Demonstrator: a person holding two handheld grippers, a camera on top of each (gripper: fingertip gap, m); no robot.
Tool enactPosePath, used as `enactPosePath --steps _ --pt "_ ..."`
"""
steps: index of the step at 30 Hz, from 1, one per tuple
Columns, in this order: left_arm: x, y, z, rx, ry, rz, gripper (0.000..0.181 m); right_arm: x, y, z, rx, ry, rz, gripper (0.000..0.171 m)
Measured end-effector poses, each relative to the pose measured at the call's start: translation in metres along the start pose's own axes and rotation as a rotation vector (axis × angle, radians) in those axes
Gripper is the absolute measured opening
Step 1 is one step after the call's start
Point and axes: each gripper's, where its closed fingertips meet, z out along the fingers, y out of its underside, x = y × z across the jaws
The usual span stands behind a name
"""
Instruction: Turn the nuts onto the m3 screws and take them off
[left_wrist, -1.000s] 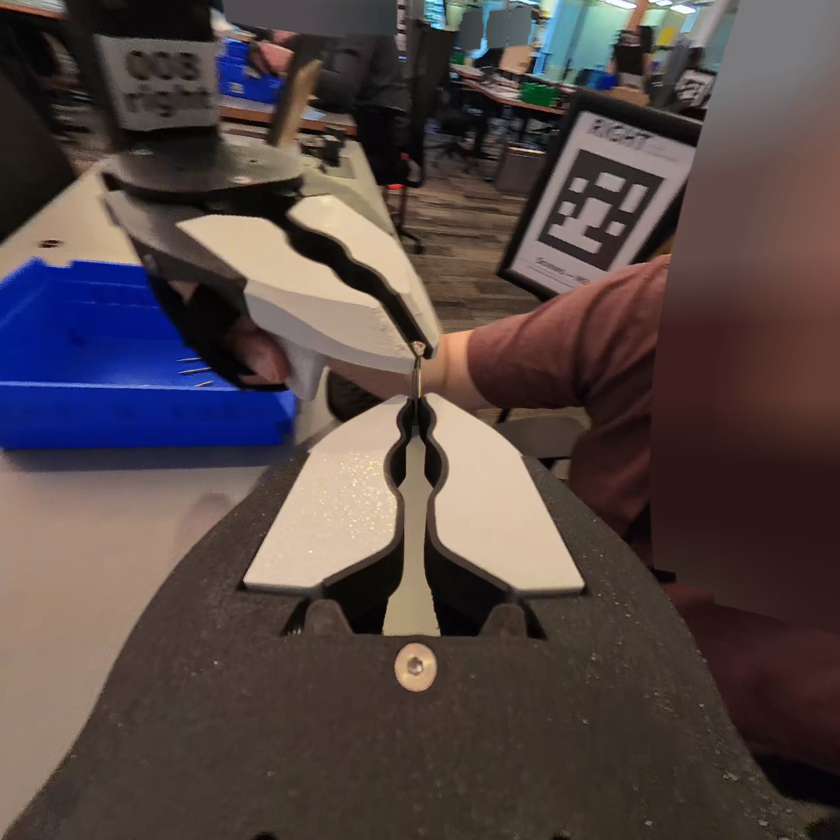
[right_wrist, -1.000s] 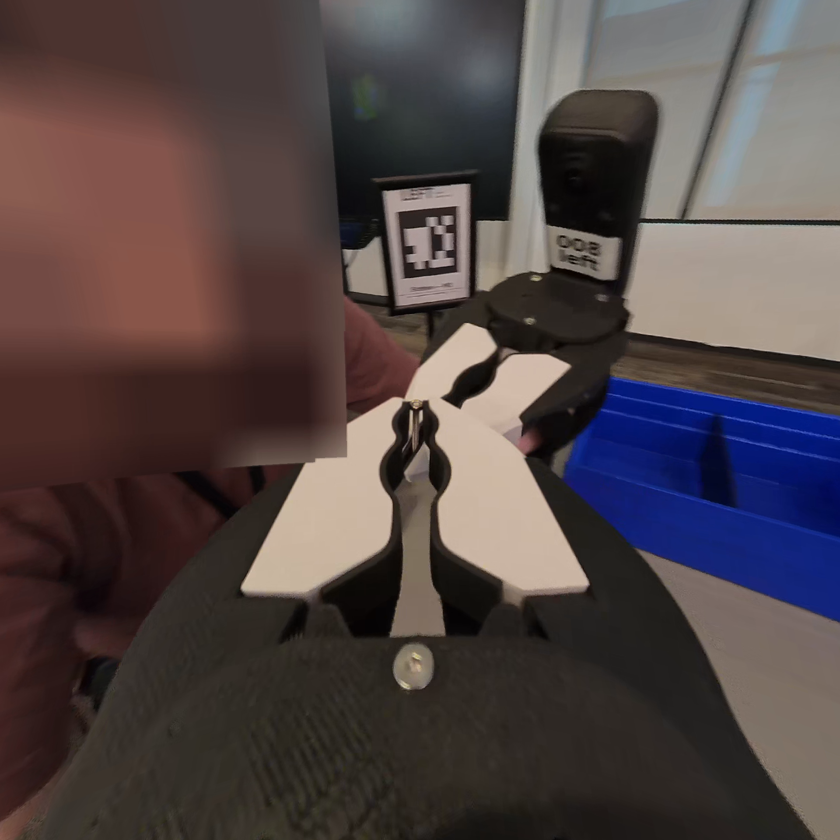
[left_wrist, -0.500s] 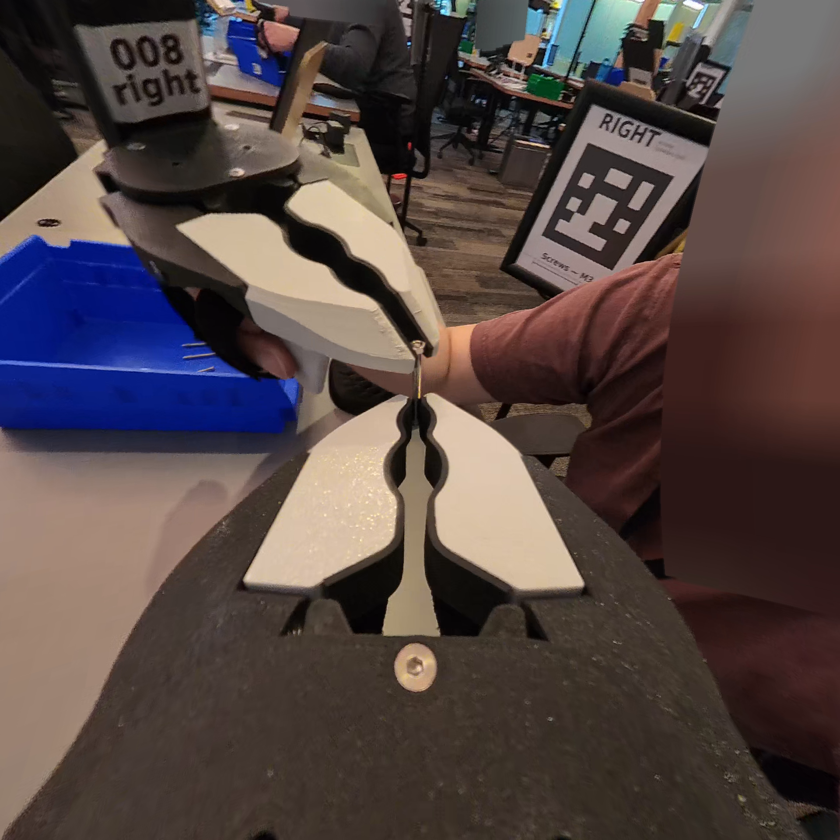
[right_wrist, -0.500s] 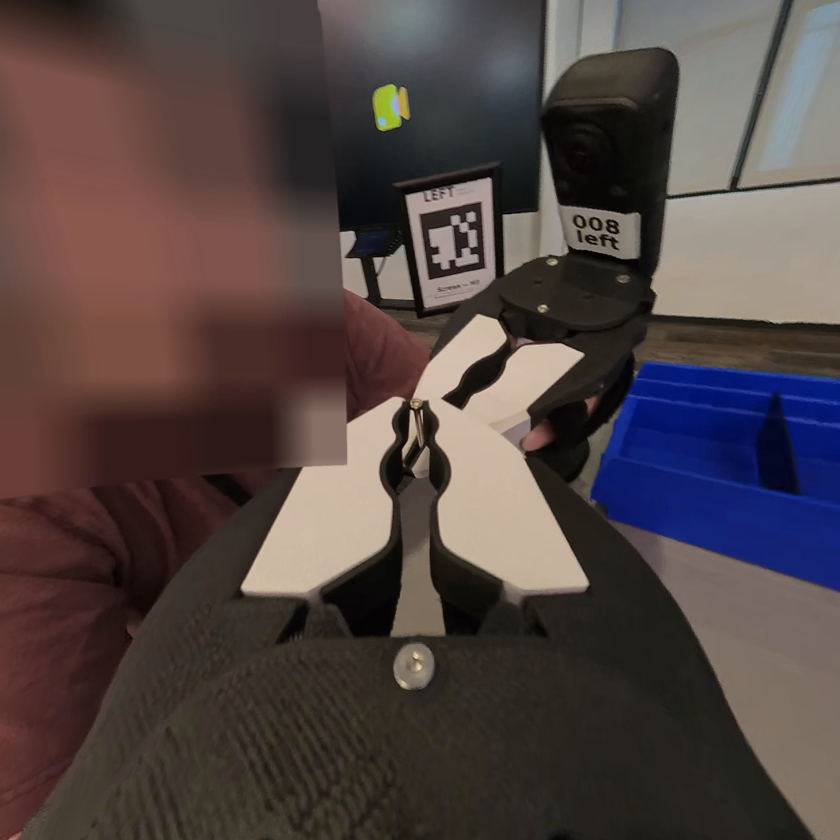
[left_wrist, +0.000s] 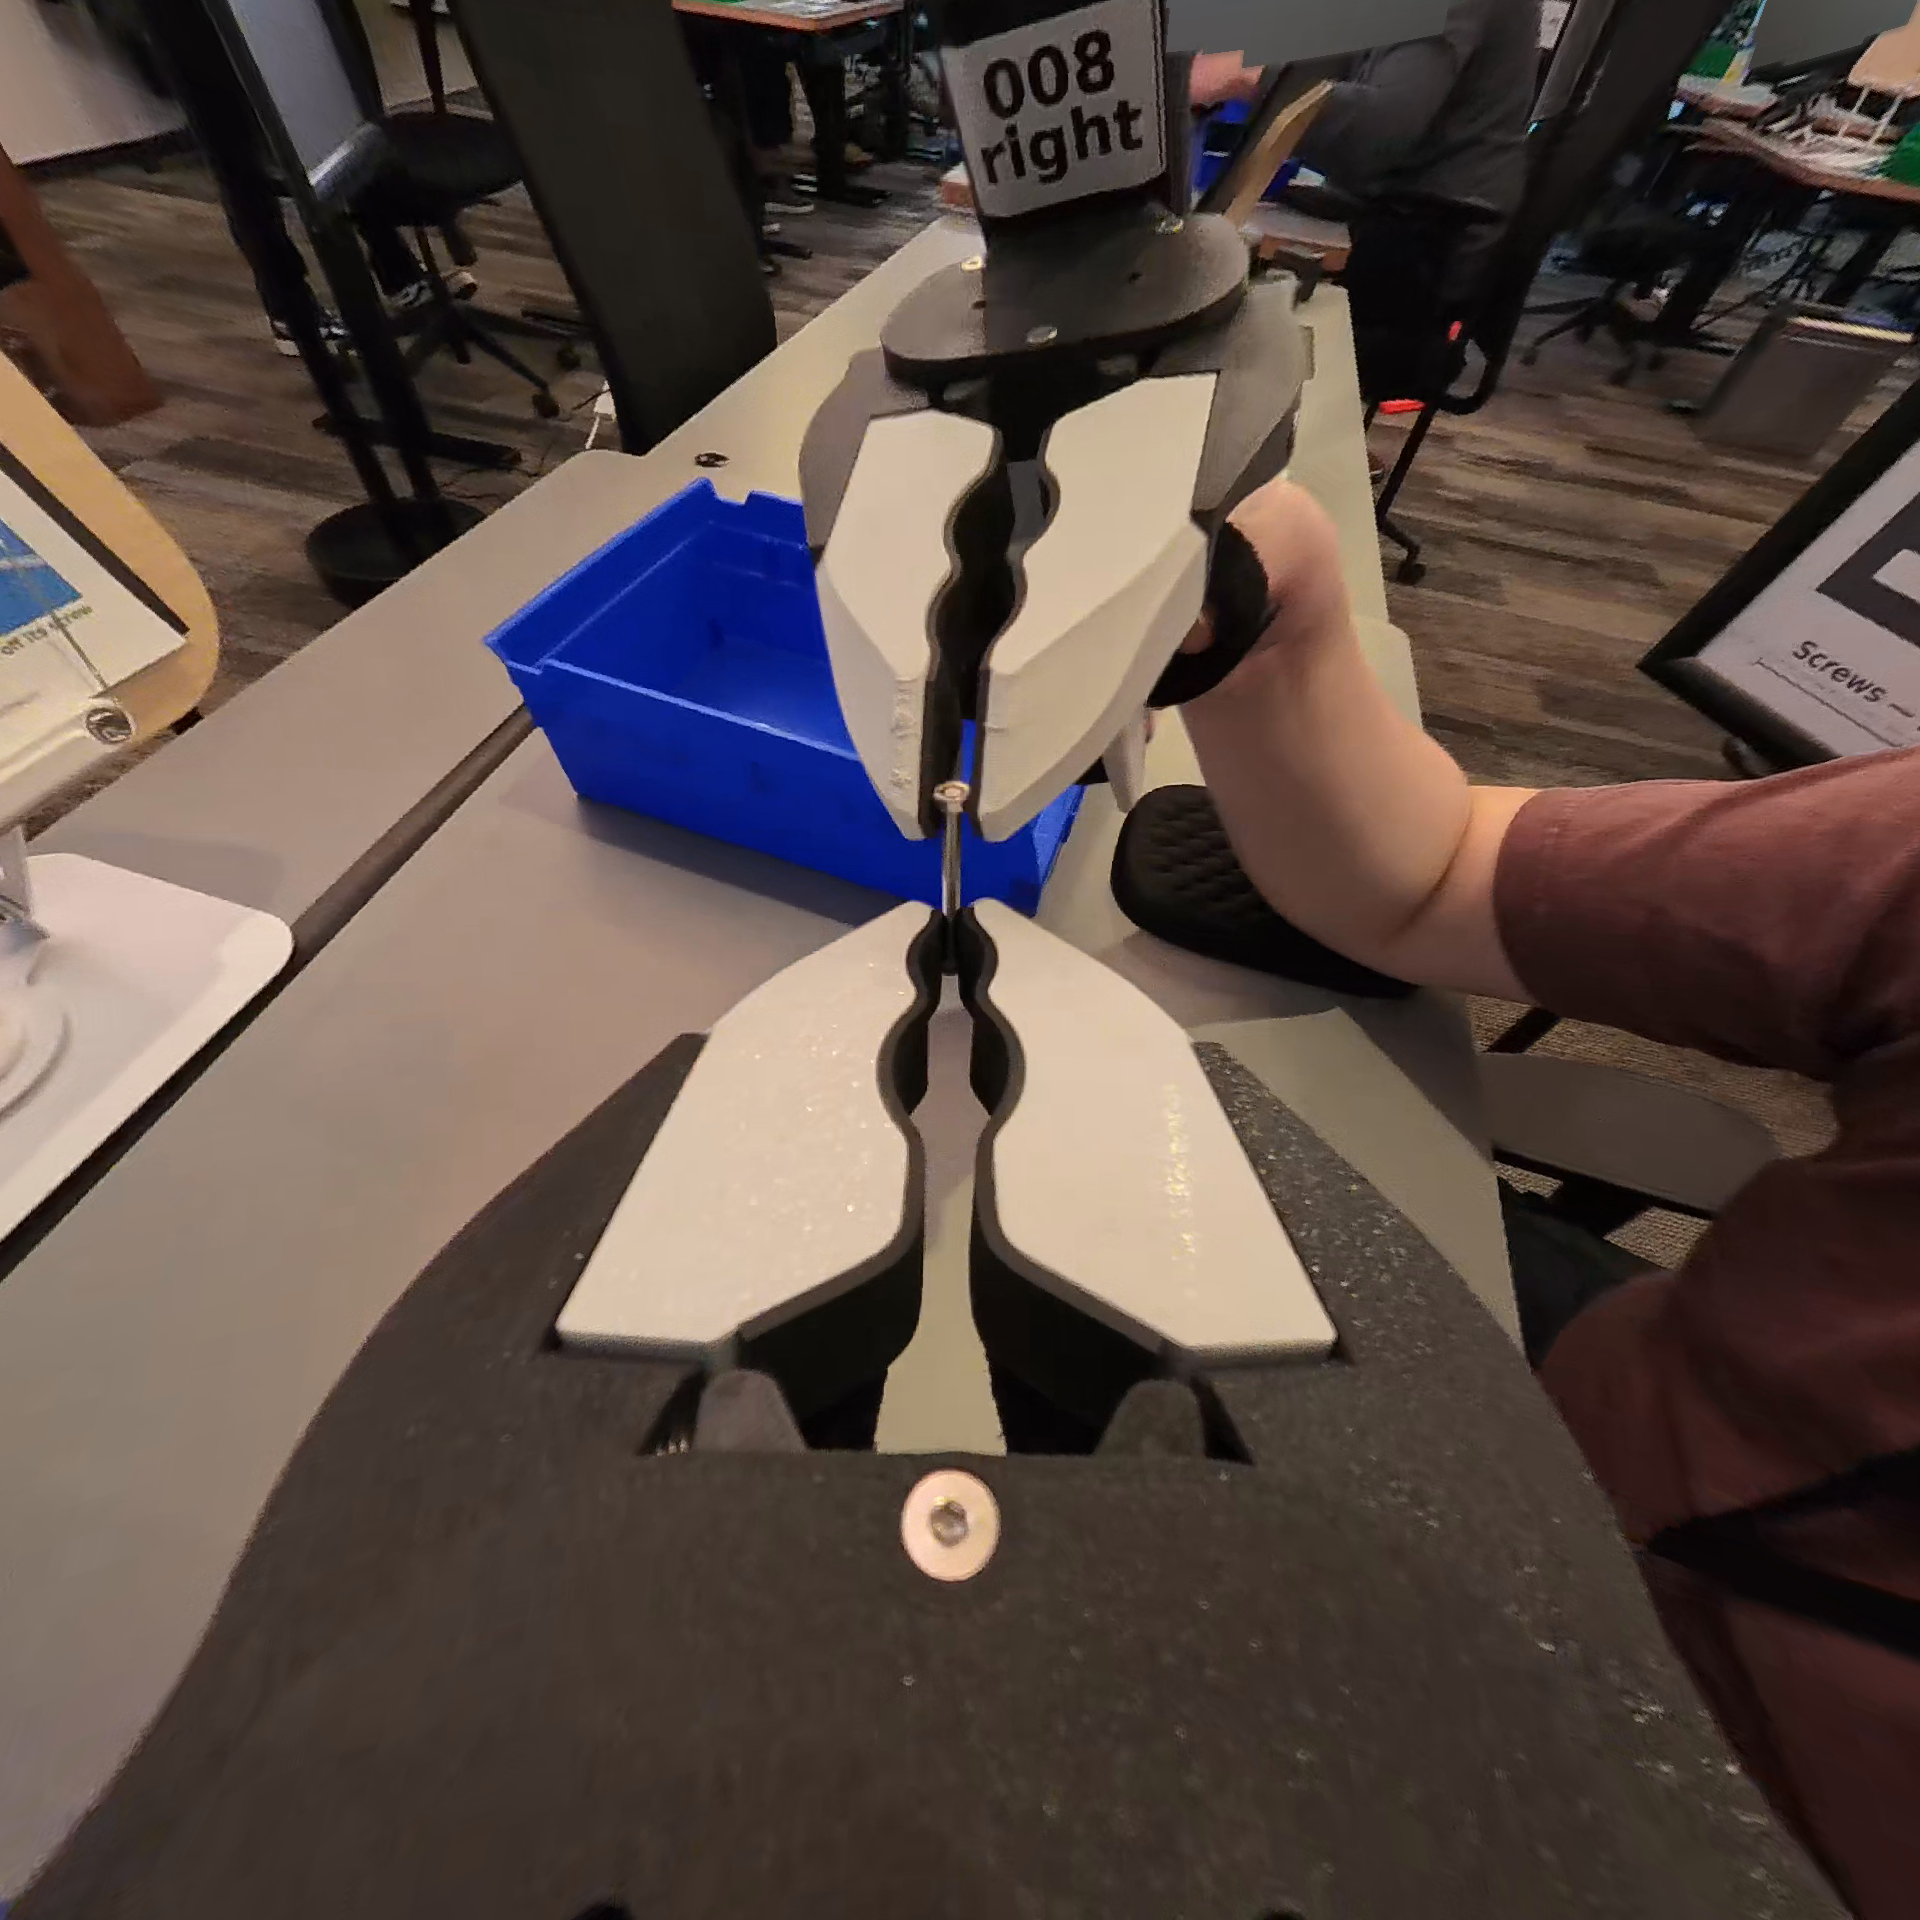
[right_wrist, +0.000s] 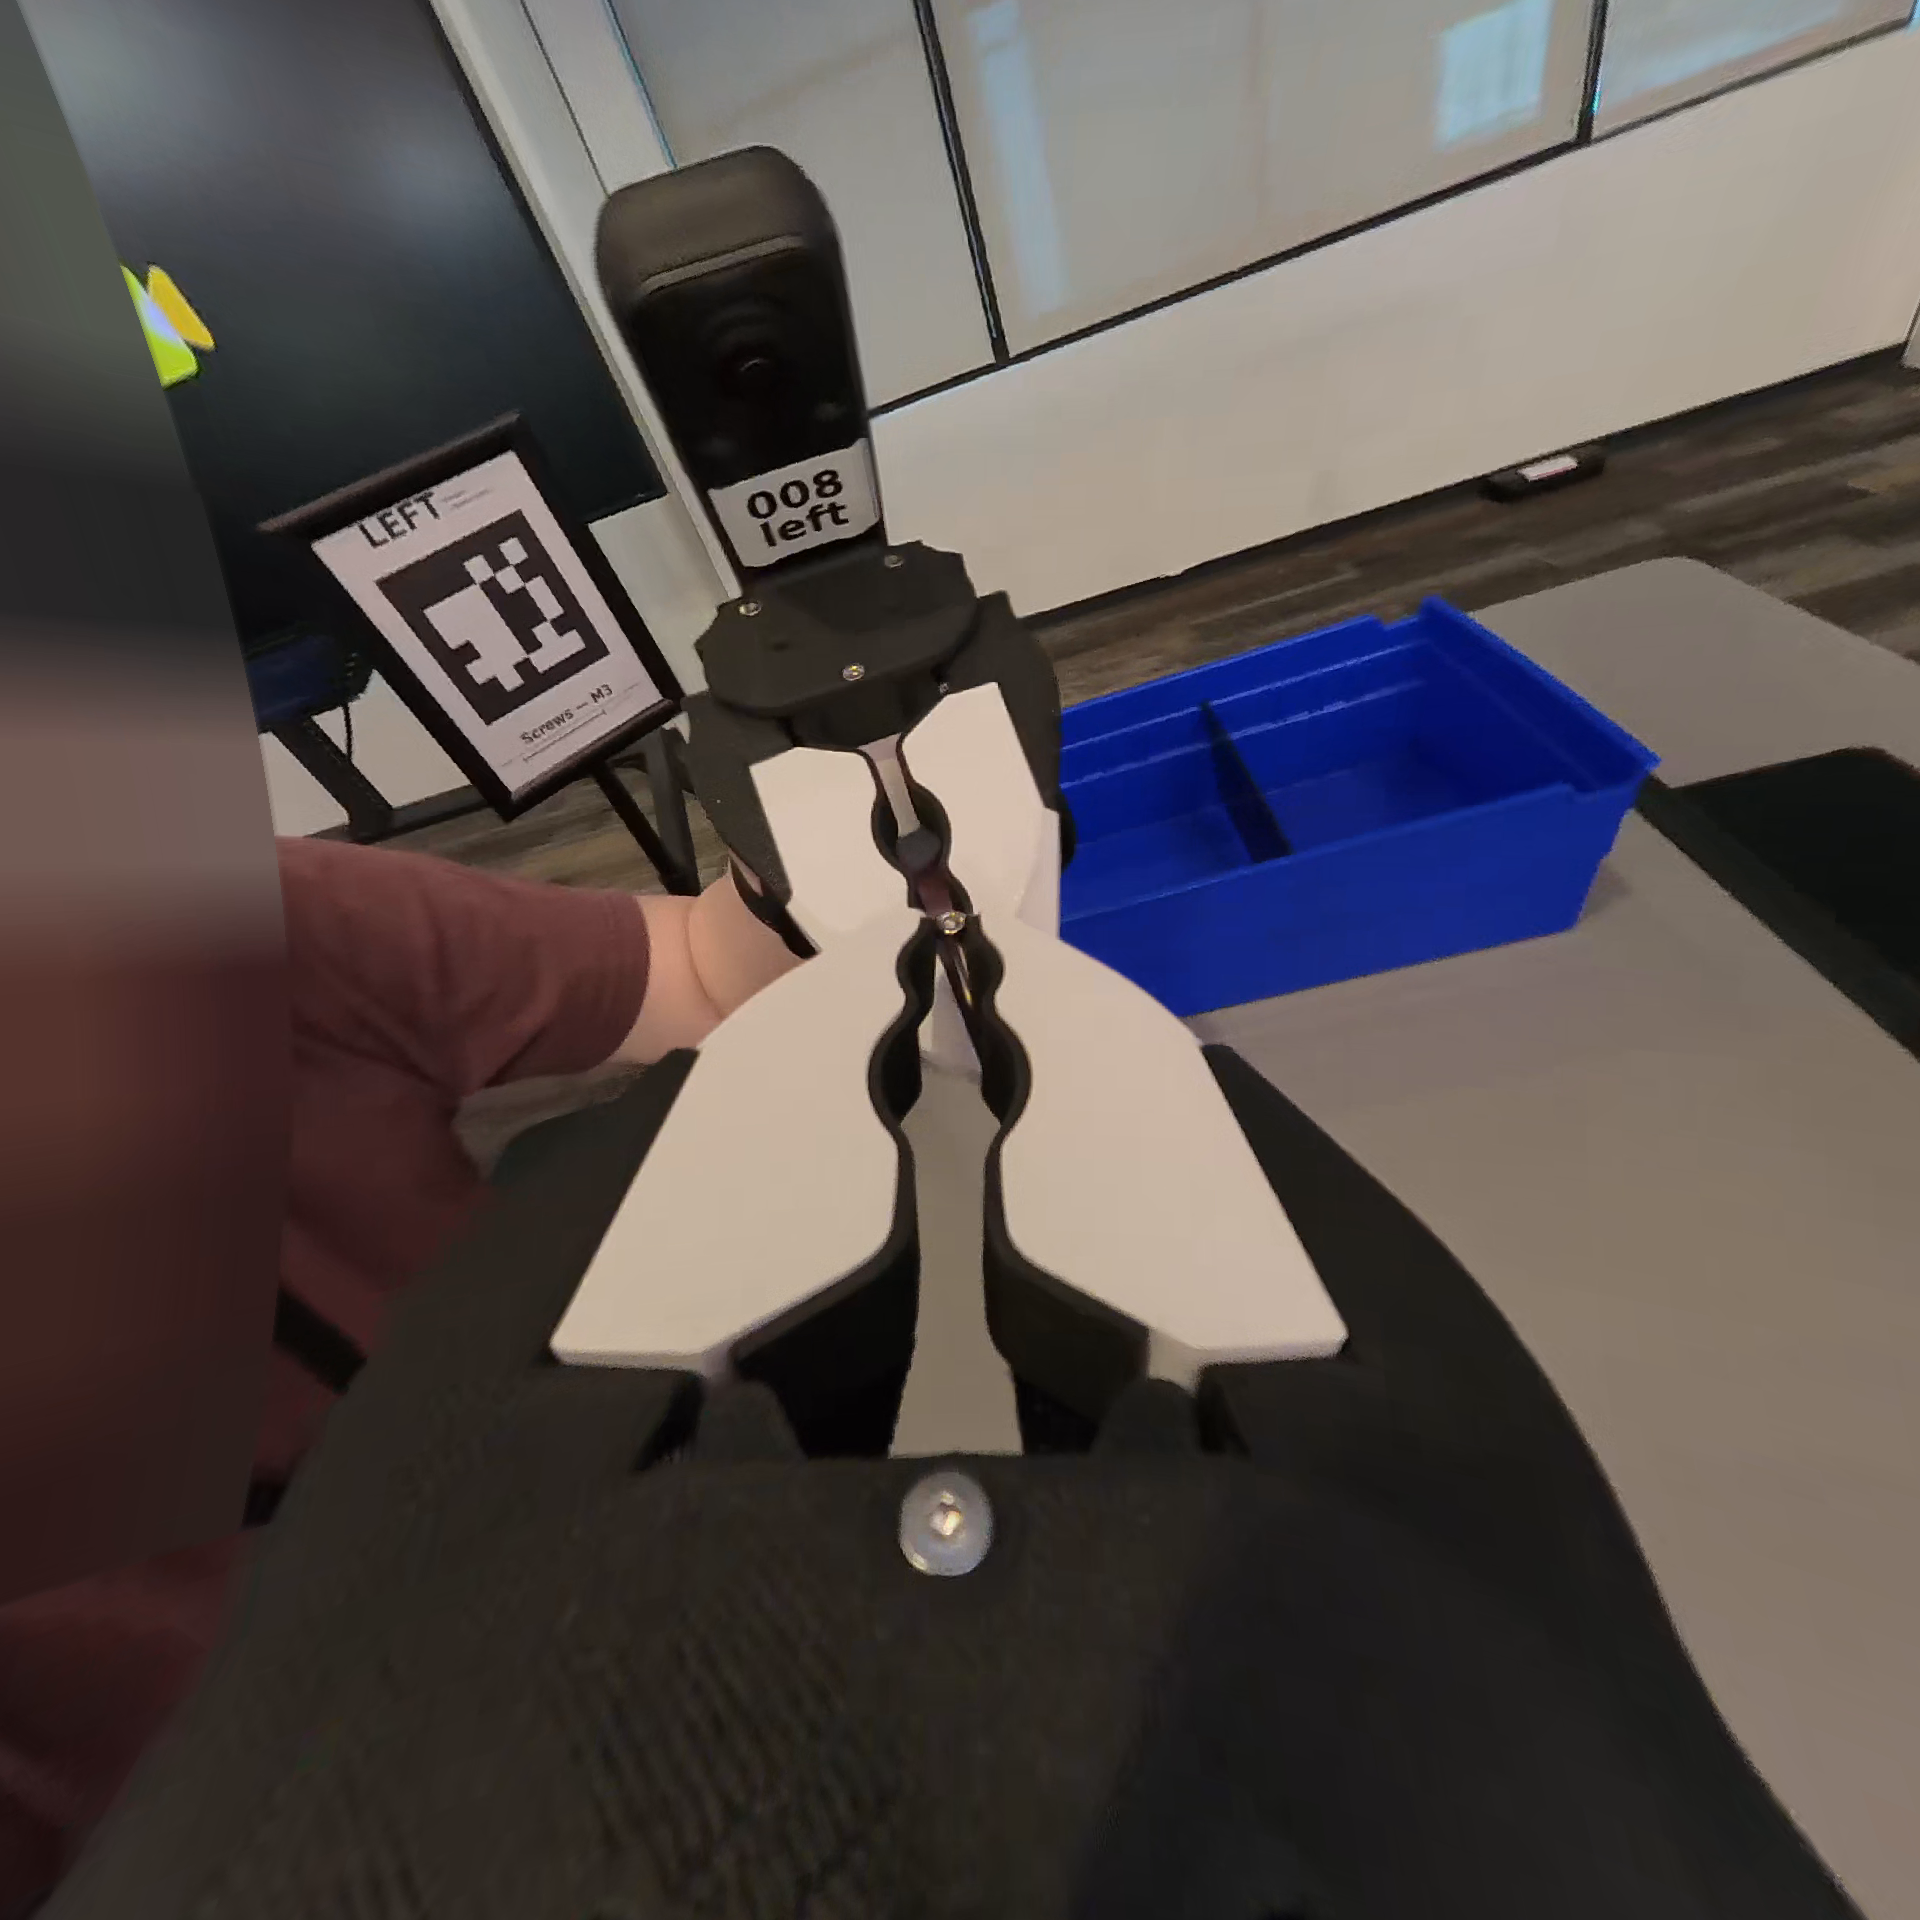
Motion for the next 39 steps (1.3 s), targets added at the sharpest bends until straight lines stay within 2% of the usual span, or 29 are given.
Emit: enactPosePath --steps 4,7,11,16,19,21,26,30,32,34,37,38,39 --pt "0.010 -0.009 -0.005 0.044 0.050 0.019 0.002 -0.010 -0.008 -0.006 0.035 -0.028 -0.169 0.023" --pt "0.021 -0.013 -0.007 0.063 0.099 0.043 0.002 -0.026 -0.015 -0.013 0.091 -0.131 -0.225 0.020" --pt "0.033 -0.013 -0.005 0.064 0.140 0.071 0.002 -0.040 -0.019 -0.017 0.138 -0.253 -0.194 0.018" --pt "0.038 -0.012 -0.002 0.058 0.162 0.077 0.002 -0.042 -0.007 -0.010 0.072 -0.270 -0.228 0.017" --pt "0.039 -0.012 -0.002 0.060 0.165 0.075 0.002 -0.041 -0.005 -0.007 0.065 -0.255 -0.253 0.006" --pt "0.038 -0.012 -0.002 0.056 0.157 0.076 0.002 -0.041 -0.005 -0.007 0.063 -0.255 -0.240 0.006" --pt "0.019 -0.014 -0.004 0.065 0.011 0.103 0.002 -0.026 -0.011 -0.003 0.075 -0.114 -0.268 0.006" --pt "-0.019 -0.018 -0.014 0.064 -0.299 0.180 0.002 0.006 -0.022 0.002 0.130 0.202 -0.197 0.006" --pt "-0.027 -0.015 -0.015 0.038 -0.388 0.209 0.002 0.013 -0.023 0.007 0.169 0.309 -0.169 0.006" --pt "-0.028 -0.014 -0.014 0.032 -0.395 0.215 0.002 0.012 -0.022 0.011 0.172 0.331 -0.169 0.006" --pt "-0.020 -0.018 -0.013 0.073 -0.314 0.174 0.002 0.007 -0.024 0.009 0.169 0.296 -0.182 0.006" --pt "-0.017 -0.018 -0.013 0.081 -0.284 0.158 0.002 0.005 -0.024 0.008 0.167 0.274 -0.176 0.009" --pt "-0.015 -0.020 -0.013 0.092 -0.264 0.147 0.002 0.003 -0.026 0.007 0.168 0.245 -0.180 0.022"
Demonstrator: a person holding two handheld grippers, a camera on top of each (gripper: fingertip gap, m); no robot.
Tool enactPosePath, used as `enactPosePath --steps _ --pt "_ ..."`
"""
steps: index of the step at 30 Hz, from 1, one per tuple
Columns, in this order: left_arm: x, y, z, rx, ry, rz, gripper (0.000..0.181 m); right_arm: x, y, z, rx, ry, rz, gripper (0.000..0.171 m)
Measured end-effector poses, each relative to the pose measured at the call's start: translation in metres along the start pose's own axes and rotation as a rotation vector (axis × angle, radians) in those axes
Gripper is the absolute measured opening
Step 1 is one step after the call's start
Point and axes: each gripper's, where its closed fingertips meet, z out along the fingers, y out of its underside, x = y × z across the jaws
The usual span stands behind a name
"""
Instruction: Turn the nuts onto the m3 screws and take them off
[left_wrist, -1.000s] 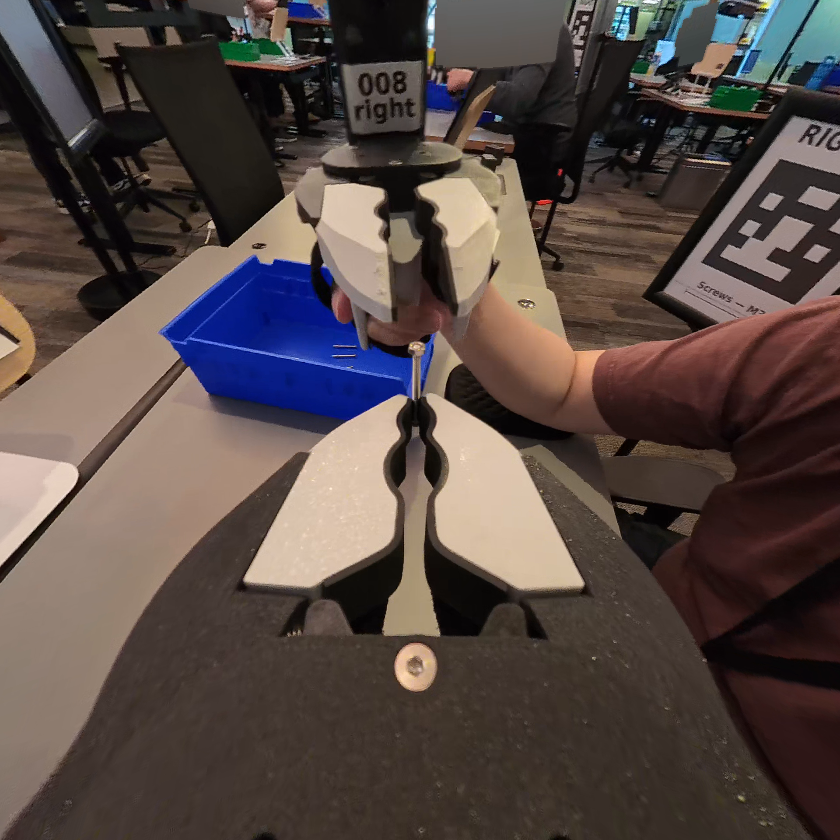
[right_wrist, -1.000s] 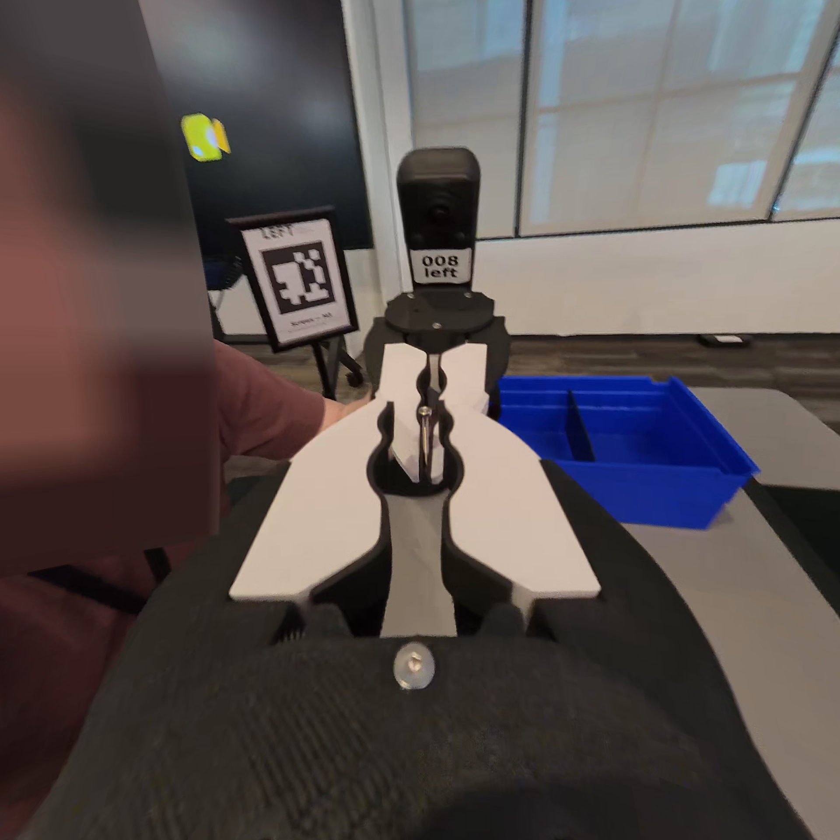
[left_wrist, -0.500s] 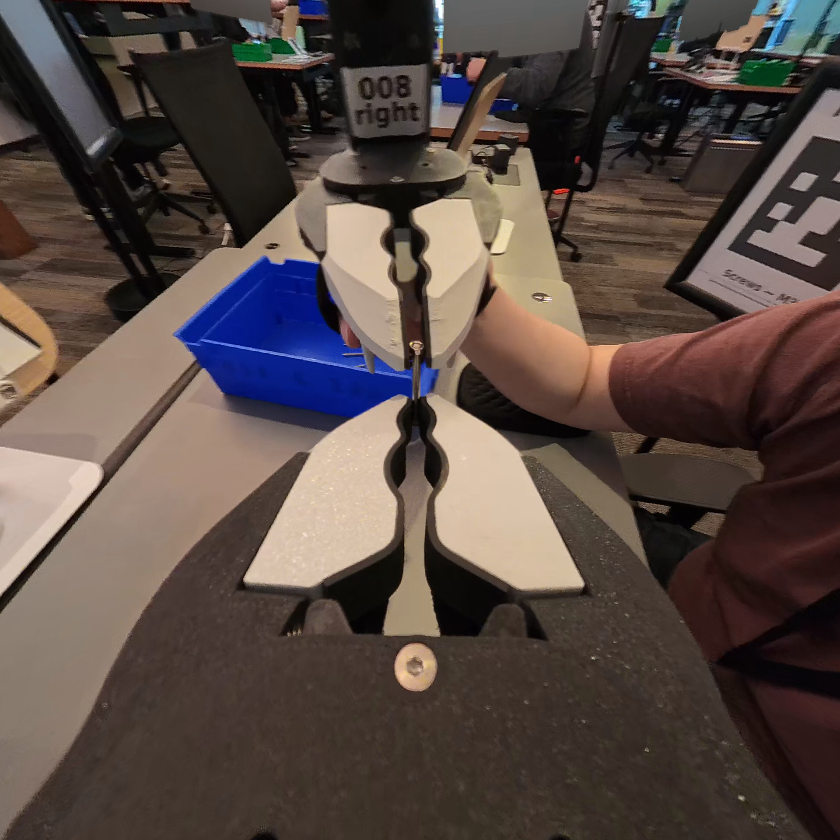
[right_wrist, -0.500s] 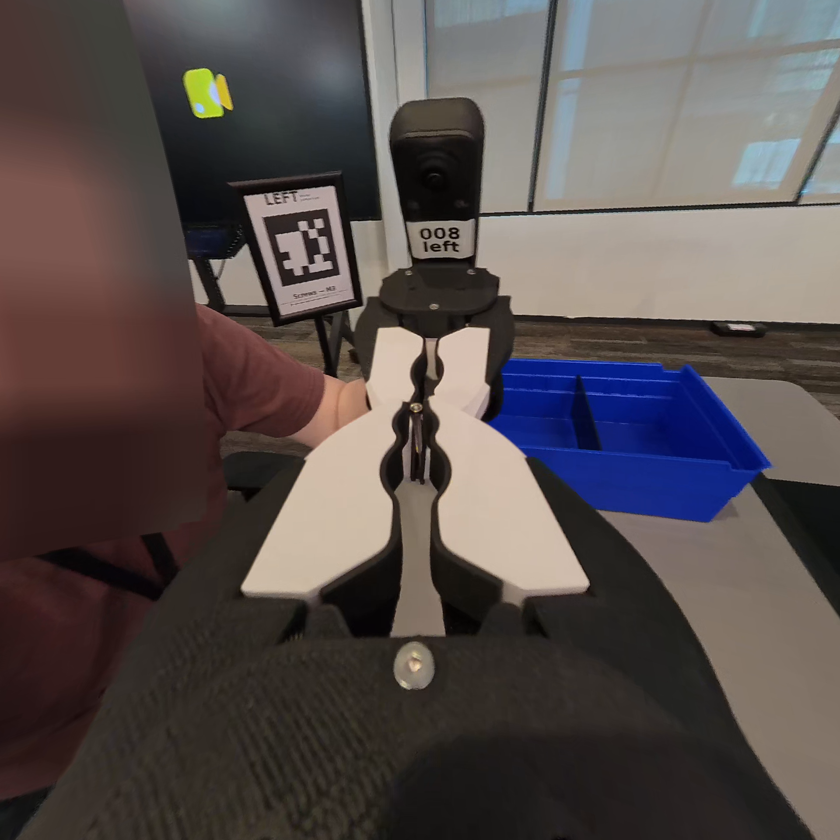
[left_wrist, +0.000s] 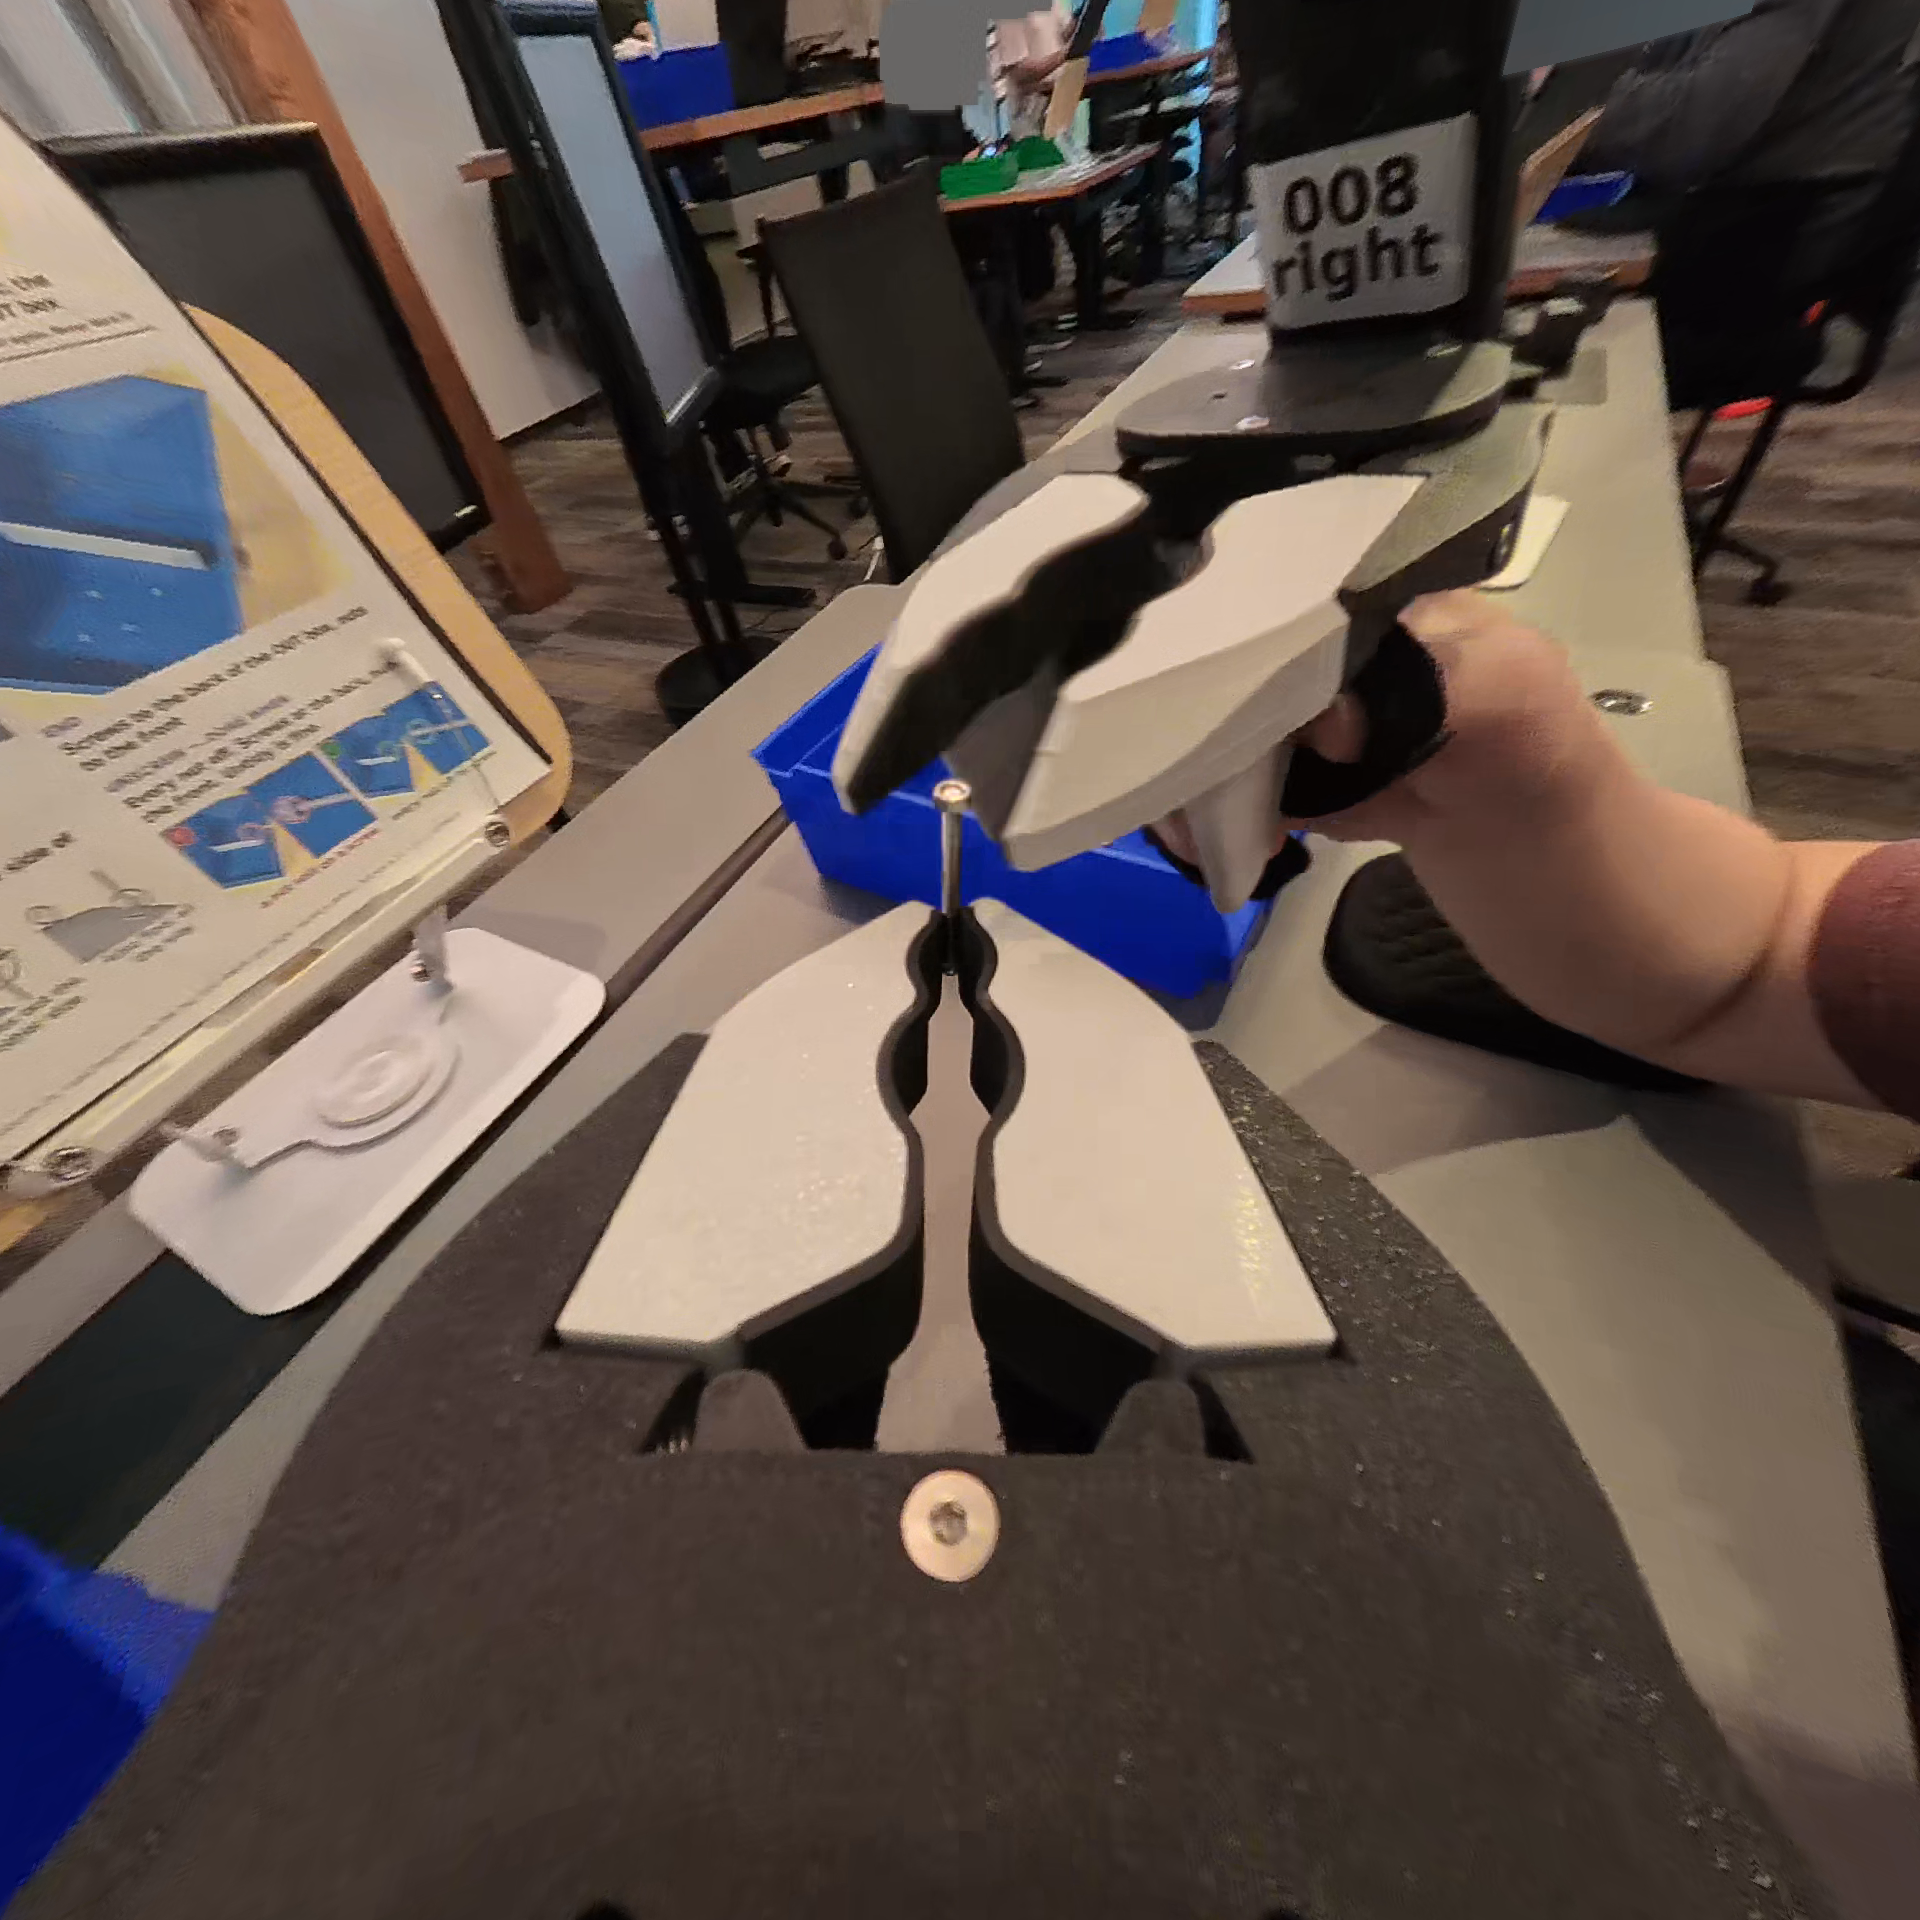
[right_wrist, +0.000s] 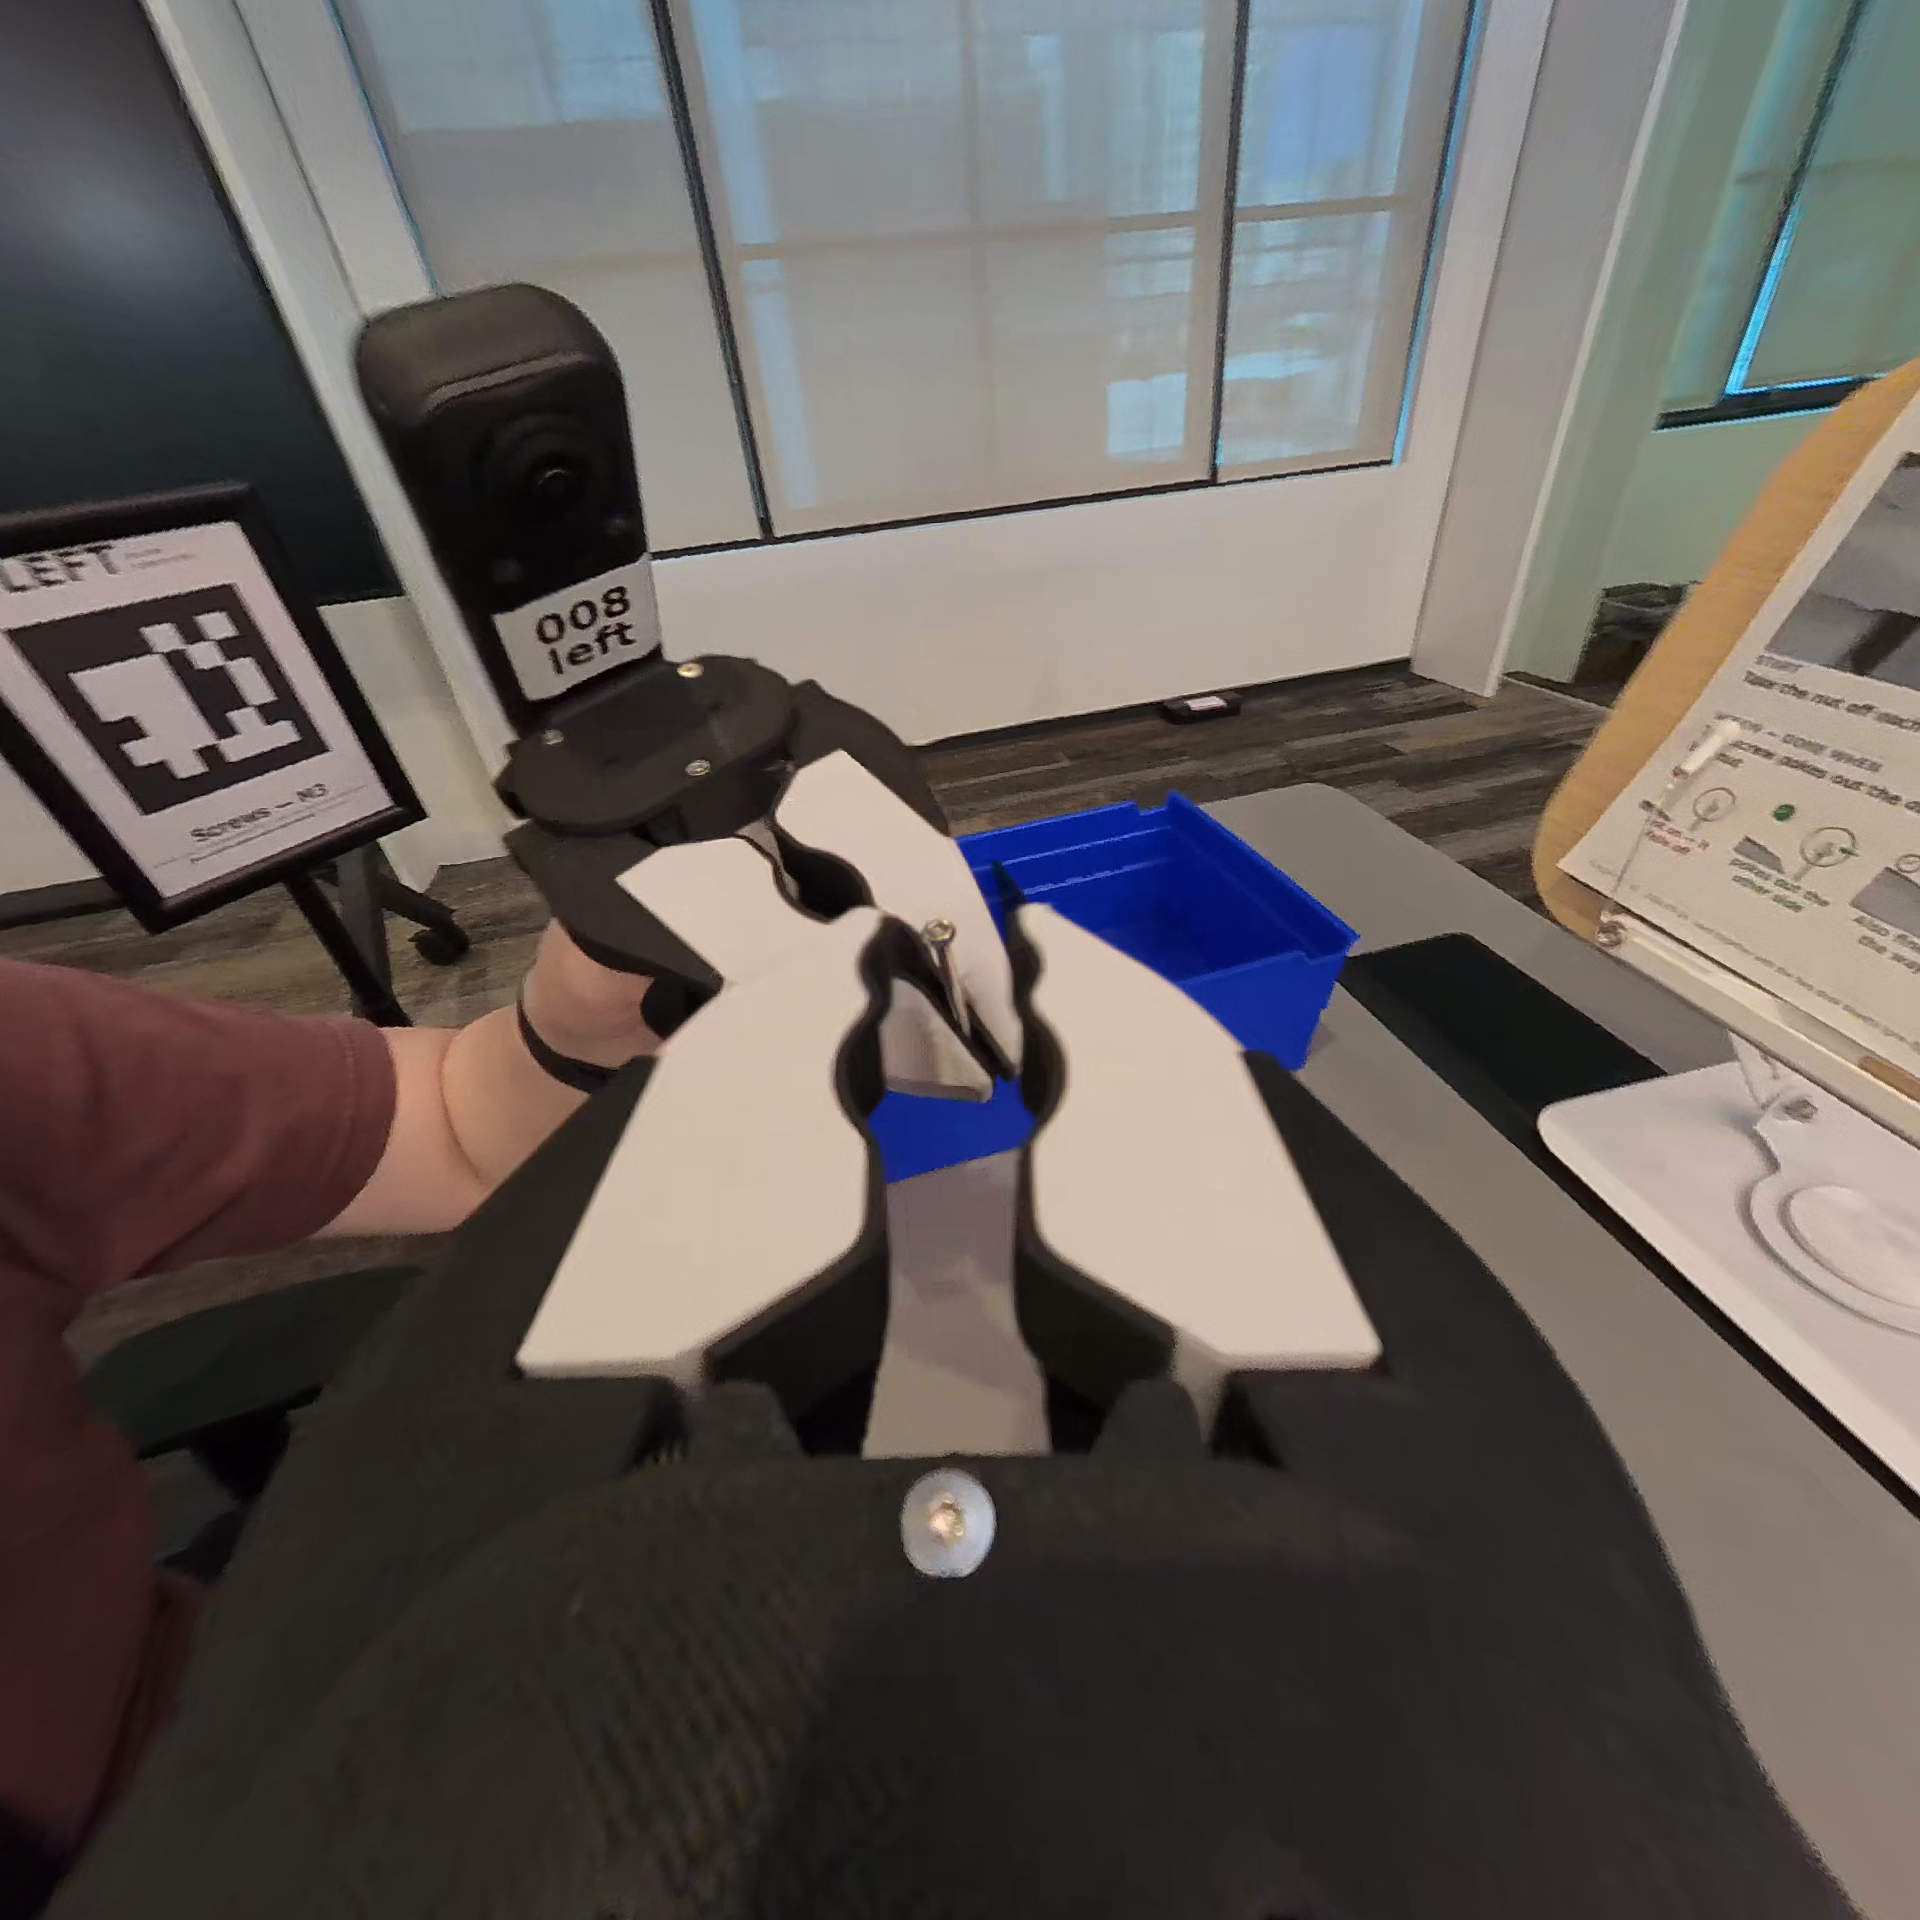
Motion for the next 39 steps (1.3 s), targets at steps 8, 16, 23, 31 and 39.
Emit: enactPosePath --steps 8,16,23,31,39 --pt "0.018 -0.010 -0.004 0.054 0.121 -0.003 0.002 -0.014 -0.014 -0.018 0.075 -0.173 -0.202 0.028" --pt "0.031 -0.009 -0.002 0.046 0.181 0.008 0.002 -0.027 -0.010 -0.023 0.061 -0.268 -0.247 0.010" --pt "0.031 -0.007 0.001 0.033 0.171 0.020 0.002 -0.028 -0.005 -0.021 0.027 -0.286 -0.209 0.006" --pt "-0.002 -0.001 0.000 0.009 -0.009 -0.014 0.002 0.001 -0.006 -0.004 0.030 0.022 -0.094 0.006" --pt "0.011 -0.009 -0.005 0.055 0.117 -0.079 0.002 -0.016 -0.008 -0.004 0.041 -0.084 -0.210 0.039"
